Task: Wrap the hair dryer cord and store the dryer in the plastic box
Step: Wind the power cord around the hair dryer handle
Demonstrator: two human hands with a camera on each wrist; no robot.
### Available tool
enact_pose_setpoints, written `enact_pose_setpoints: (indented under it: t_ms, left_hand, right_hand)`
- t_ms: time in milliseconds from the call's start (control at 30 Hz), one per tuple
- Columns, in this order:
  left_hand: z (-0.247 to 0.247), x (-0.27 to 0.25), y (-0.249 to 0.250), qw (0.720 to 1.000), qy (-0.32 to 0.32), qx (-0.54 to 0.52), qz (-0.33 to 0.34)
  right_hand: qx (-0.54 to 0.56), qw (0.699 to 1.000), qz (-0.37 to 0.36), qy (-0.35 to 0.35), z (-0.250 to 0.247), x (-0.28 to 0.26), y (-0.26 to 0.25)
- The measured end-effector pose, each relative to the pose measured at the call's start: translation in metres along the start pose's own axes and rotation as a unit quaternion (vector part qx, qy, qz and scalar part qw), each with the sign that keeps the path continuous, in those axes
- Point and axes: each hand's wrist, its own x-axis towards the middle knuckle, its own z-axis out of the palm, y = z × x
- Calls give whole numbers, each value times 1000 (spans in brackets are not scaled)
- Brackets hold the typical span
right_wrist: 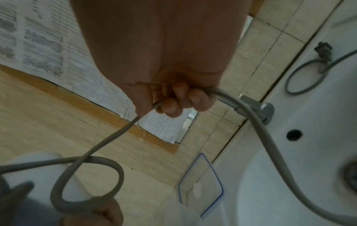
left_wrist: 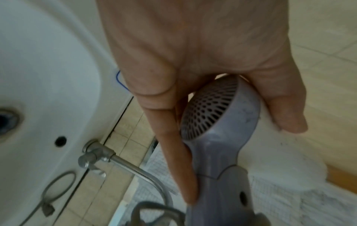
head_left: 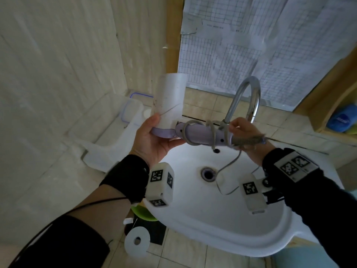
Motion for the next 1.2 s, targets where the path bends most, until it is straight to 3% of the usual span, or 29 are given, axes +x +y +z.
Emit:
enact_pose_setpoints:
  t_ms: [67, 133, 233, 367, 567, 733, 833, 933, 1100, 1200]
  left_hand:
    - [5, 1, -6, 999, -3, -38, 3]
    - [11, 2, -10, 998, -4, -65, 12]
    - [21, 3, -14, 996, -4, -79, 34]
    - [31, 5, -11, 996, 25, -51, 69]
    - [28, 6, -8, 980, 68, 121, 143]
    - [19, 1, 1, 915, 50, 350, 192]
    - [8, -5, 6, 887, 13, 419, 191]
    - [-3, -9, 11, 879, -18, 449, 158]
    - [-11, -14, 14, 876, -41, 466, 113]
    - [-10, -14, 14, 896, -35, 435, 79]
  right_hand:
    - [59, 997, 44, -21, 12, -5, -1]
    - [75, 995, 39, -54, 25, -10, -1]
    - [25, 996, -1, -88, 39, -13, 6]
    - [-32, 990, 13, -140, 55, -18, 15]
    - [-201, 960, -28, -194, 63, -29, 9]
    - [-285, 927, -98, -222, 58, -42, -3]
    - [-301, 915, -117, -242, 52, -49, -11]
    - [-323, 910, -134, -224, 44, -50, -18]
    - [-309, 930, -126, -152, 36, -39, -22]
    - [-308, 939, -110, -107, 35, -31, -22]
